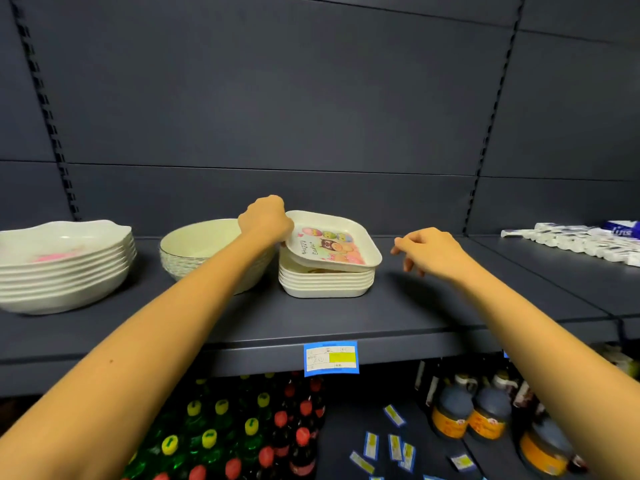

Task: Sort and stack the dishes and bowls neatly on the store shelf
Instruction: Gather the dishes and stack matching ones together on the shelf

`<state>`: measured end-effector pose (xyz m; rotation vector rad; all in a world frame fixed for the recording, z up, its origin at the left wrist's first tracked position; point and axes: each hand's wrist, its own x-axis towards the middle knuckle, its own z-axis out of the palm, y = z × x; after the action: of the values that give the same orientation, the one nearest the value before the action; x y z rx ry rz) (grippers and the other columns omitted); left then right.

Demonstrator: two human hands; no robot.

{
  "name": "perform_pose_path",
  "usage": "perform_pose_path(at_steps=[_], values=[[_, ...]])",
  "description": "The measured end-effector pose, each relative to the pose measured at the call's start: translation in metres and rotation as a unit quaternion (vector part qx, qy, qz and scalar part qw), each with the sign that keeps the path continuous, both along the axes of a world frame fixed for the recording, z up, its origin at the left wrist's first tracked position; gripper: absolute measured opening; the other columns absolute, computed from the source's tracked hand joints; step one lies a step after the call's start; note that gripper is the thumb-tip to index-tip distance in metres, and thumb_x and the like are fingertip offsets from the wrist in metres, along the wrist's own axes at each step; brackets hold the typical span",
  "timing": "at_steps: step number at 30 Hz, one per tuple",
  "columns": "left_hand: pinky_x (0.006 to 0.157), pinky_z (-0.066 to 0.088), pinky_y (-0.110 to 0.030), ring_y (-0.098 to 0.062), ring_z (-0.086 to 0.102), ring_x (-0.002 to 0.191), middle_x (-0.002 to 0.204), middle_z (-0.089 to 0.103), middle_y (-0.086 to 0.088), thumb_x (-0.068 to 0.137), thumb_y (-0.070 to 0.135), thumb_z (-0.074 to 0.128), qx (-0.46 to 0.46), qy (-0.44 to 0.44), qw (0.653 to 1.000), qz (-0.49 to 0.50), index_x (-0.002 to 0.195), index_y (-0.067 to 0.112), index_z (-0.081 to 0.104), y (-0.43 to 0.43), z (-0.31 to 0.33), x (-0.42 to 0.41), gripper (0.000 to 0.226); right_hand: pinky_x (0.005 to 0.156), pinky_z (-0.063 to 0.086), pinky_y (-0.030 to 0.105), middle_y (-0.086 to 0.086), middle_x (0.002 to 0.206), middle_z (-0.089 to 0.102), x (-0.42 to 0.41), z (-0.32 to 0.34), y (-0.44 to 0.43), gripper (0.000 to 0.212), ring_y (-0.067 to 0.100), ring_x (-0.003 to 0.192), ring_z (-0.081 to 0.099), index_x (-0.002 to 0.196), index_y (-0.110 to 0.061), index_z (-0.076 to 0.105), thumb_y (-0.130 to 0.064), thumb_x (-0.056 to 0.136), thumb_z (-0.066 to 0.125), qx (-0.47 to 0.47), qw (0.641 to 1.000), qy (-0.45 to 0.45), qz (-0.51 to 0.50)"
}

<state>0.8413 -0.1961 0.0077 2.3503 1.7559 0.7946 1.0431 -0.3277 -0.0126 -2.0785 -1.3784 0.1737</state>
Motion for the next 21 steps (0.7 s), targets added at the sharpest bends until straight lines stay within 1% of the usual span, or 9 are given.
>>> perform_pose_path(at_steps=[2, 4, 8, 11, 13, 15, 17, 19, 21], values=[[0.071, 0.034, -0.032, -0.03, 0.051, 0.082, 0.075, 0.051, -0.005, 0.088, 0.009, 0.05, 0.01, 0.033, 0.999, 0.007, 0.068, 0.01, 0.046, 0.0, -0.001, 0.001, 0.021, 0.088, 0.051, 0.036, -0.006, 0.061, 0.063, 0.001, -0.001, 0.005, 0.031, 0.012, 0.057, 0.053, 0.071, -0.029, 0.064, -0.034, 0.094, 0.043, 0.003, 1.0, 0.002, 0.006], [0.072, 0.034, -0.032, -0.032, 0.057, 0.091, 0.091, 0.058, -0.01, 0.09, 0.012, 0.05, 0.039, 0.085, 0.996, 0.01, 0.089, 0.007, 0.058, -0.002, -0.003, 0.002, 0.01, 0.088, 0.052, 0.037, -0.006, 0.06, 0.064, 0.001, -0.001, 0.011, 0.032, 0.014, 0.058, 0.053, 0.067, -0.03, 0.062, -0.034, 0.093, 0.044, 0.006, 1.0, 0.003, 0.01], [0.068, 0.031, -0.032, -0.033, 0.061, 0.096, 0.104, 0.067, -0.013, 0.093, 0.013, 0.049, 0.145, 0.161, 0.976, 0.009, 0.107, 0.004, 0.058, -0.009, -0.007, 0.001, 0.019, 0.087, 0.052, 0.036, -0.003, 0.066, 0.067, -0.003, -0.003, 0.017, 0.028, 0.024, 0.073, 0.062, 0.078, -0.023, 0.068, -0.034, 0.091, 0.045, -0.001, 1.0, -0.003, 0.007], [0.068, 0.035, -0.034, -0.037, 0.06, 0.096, 0.104, 0.067, -0.014, 0.095, 0.021, 0.044, 0.191, 0.09, 0.977, -0.034, 0.108, 0.005, 0.055, -0.021, -0.01, -0.01, 0.023, 0.083, 0.048, 0.033, 0.004, 0.085, 0.071, -0.009, -0.004, 0.02, 0.023, 0.028, 0.092, 0.065, 0.089, -0.021, 0.063, -0.034, 0.091, 0.044, -0.009, 1.0, -0.023, -0.008], [0.072, 0.042, -0.036, -0.037, 0.06, 0.094, 0.1, 0.068, -0.013, 0.094, 0.026, 0.045, 0.173, 0.018, 0.982, -0.075, 0.106, 0.007, 0.056, -0.03, -0.017, -0.021, 0.025, 0.087, 0.047, 0.035, 0.006, 0.099, 0.069, -0.011, -0.006, 0.026, 0.02, 0.029, 0.101, 0.062, 0.097, -0.025, 0.06, -0.036, 0.091, 0.044, -0.017, 1.0, -0.017, -0.01], [0.077, 0.045, -0.038, -0.037, 0.06, 0.094, 0.099, 0.068, -0.013, 0.094, 0.028, 0.045, 0.14, 0.005, 0.983, -0.116, 0.109, 0.007, 0.053, -0.041, -0.026, -0.031, 0.026, 0.089, 0.046, 0.035, 0.007, 0.112, 0.066, -0.013, -0.008, 0.035, 0.027, 0.03, 0.108, 0.059, 0.108, -0.024, 0.057, -0.039, 0.089, 0.046, -0.041, 0.999, 0.002, -0.013], [0.084, 0.043, -0.037, -0.035, 0.058, 0.1, 0.109, 0.063, -0.014, 0.095, 0.028, 0.044, 0.111, 0.019, 0.981, -0.155, 0.116, 0.007, 0.05, -0.051, -0.034, -0.037, 0.03, 0.095, 0.048, 0.039, 0.01, 0.121, 0.062, -0.015, -0.012, 0.043, 0.038, 0.03, 0.111, 0.058, 0.12, -0.017, 0.054, -0.038, 0.089, 0.047, -0.058, 0.998, 0.036, -0.007], [0.09, 0.037, -0.033, -0.031, 0.053, 0.11, 0.125, 0.055, -0.013, 0.097, 0.027, 0.041, 0.077, 0.008, 0.979, -0.186, 0.126, 0.007, 0.045, -0.061, -0.04, -0.038, 0.035, 0.095, 0.051, 0.043, 0.014, 0.12, 0.061, -0.019, -0.016, 0.05, 0.038, 0.028, 0.103, 0.06, 0.12, -0.008, 0.054, -0.032, 0.091, 0.047, -0.053, 0.995, 0.086, 0.002], [0.093, 0.032, -0.027, -0.027, 0.048, 0.12, 0.137, 0.048, -0.011, 0.098, 0.028, 0.038, 0.026, -0.03, 0.978, -0.206, 0.134, 0.007, 0.039, -0.066, -0.044, -0.034, 0.041, 0.083, 0.055, 0.037, 0.014, 0.107, 0.061, -0.022, -0.018, 0.053, 0.024, 0.025, 0.087, 0.059, 0.106, -0.004, 0.055, -0.02, 0.093, 0.043, -0.054, 0.985, 0.161, 0.019]])
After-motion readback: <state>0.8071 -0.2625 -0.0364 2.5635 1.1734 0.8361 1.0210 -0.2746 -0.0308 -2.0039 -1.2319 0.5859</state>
